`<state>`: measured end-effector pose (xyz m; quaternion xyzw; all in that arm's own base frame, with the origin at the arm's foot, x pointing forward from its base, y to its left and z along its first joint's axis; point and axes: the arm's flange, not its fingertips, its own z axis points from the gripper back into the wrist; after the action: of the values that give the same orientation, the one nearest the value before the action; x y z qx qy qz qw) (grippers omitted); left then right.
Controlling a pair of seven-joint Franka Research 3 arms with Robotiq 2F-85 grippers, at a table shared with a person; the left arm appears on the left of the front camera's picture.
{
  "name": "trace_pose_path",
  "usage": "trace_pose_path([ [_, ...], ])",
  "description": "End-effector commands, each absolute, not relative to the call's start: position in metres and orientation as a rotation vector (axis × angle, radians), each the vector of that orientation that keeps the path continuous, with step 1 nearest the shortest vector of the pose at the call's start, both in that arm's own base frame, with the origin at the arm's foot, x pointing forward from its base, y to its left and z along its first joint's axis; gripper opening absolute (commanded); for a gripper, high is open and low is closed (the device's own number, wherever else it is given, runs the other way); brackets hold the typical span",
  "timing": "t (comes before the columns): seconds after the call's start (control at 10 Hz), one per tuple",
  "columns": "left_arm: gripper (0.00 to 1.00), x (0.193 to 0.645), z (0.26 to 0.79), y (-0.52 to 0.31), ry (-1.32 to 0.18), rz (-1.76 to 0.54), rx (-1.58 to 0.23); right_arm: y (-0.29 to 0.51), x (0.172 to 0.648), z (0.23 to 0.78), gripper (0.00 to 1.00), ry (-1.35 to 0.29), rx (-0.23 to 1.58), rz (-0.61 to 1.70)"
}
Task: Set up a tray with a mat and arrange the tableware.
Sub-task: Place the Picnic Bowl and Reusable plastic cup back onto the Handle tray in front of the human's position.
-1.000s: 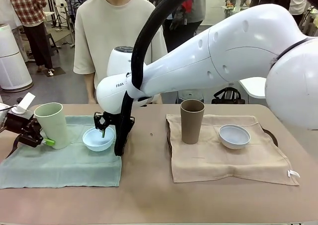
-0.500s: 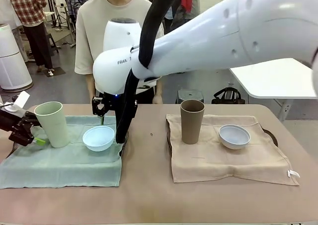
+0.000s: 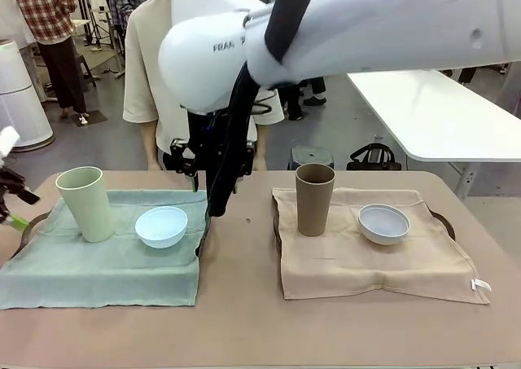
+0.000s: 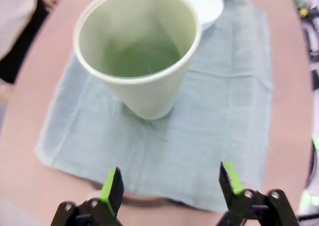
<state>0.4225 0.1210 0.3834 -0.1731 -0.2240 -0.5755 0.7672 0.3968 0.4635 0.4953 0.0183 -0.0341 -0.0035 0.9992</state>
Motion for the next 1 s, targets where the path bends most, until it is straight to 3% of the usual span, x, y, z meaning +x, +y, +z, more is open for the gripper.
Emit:
trace_pose_path([
  [0.0, 1.0, 0.389, 0.43, 0.093, -0.4, -1.159, -0.227, 0.444, 0.379, 0.51, 0.77, -0.072, 0.03, -0.066],
  [0.6, 1.0, 0.38, 0.514, 0.05, -0.326, -0.746, 0.054, 0.419, 0.343, 0.551, 0.77, -0.101, 0.027, -0.051],
  [0.9, 1.0, 0.374, 0.545, 0.045, -0.17, -0.701, -0.061, 0.412, 0.322, 0.57, 0.77, -0.098, 0.028, -0.054],
])
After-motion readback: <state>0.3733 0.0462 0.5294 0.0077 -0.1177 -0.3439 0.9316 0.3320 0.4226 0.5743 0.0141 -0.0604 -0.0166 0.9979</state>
